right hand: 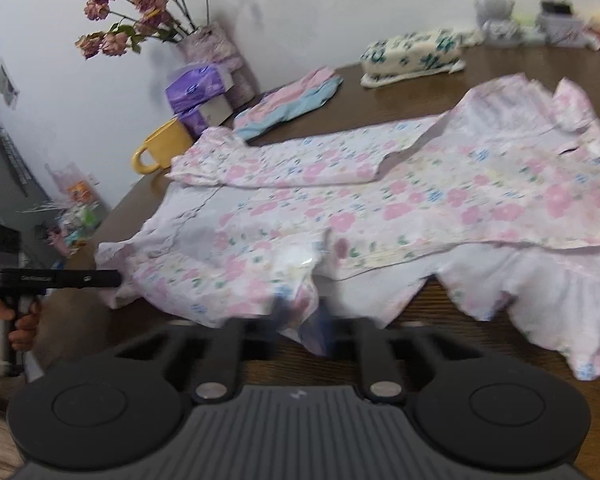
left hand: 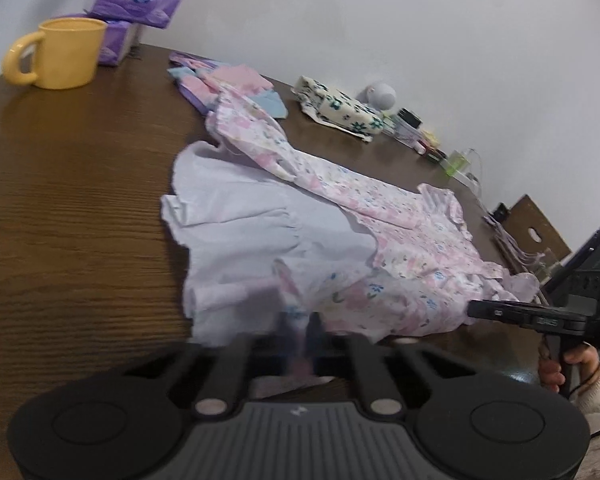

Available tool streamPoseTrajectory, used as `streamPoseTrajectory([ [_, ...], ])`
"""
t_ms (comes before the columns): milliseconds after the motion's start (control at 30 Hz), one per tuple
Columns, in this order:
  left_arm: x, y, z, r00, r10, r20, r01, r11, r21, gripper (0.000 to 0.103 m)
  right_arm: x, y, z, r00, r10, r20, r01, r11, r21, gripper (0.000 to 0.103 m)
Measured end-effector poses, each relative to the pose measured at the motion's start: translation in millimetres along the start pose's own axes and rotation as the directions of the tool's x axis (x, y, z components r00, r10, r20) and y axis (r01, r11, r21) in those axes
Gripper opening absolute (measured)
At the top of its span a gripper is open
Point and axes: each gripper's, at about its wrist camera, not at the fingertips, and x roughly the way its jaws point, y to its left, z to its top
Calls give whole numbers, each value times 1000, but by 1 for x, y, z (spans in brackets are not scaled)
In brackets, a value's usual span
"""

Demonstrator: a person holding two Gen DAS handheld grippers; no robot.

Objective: Fold clothes

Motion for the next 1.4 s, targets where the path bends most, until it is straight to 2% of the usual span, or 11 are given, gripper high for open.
streamPoseTrajectory([
  [200, -28, -18, 20, 999, 18, -44, -13, 994, 108, 0, -28, 0, 28, 984, 146, -104, -138, 987, 78, 1],
  [333, -48, -35, 30, 995, 53, -88, -37, 984, 176, 0, -31, 6, 29, 968, 119, -222, -108, 992, 62, 1],
  [400, -28, -35, 21, 976, 96, -198, -60, 982, 178, 0, -16, 5, 20, 951, 52, -304, -39, 998, 48, 1],
  [467, -8, -32, 9, 945, 141, -294, -90, 979, 181, 0, -6, 3, 10, 933, 53, -356, -32, 997, 67, 1],
  [533, -5, -29, 4, 940, 133, -315, -88, 984, 153, 0, -7, 6, 6, 934, 47, -353, -30, 998, 52, 1],
  [700, -10, -28, 2, 947, 150, -283, -116, 984, 134, 3, -15, 10, 5, 947, 37, -320, -32, 999, 19, 7],
  [833, -25, -38, 10, 966, 162, -201, -132, 979, 159, 32, -29, 17, 16, 972, 46, -229, -53, 998, -25, 37],
  [967, -44, -53, 24, 974, 214, -79, -194, 958, 212, 47, -34, 21, 29, 989, -15, -150, 3, 997, -82, 39],
  [1133, -46, -70, 45, 958, 284, 34, -283, 920, 273, 64, -22, 24, 47, 985, -156, -74, 141, 973, -183, 39],
  [1300, -7, -77, 66, 937, 346, 41, -335, 862, 381, 67, 13, 32, 63, 963, -262, -56, 230, 916, -328, 42],
  [1400, 18, -73, 76, 924, 381, 45, -363, 829, 425, 67, 36, 26, 74, 956, -281, -84, 240, 914, -327, 44],
])
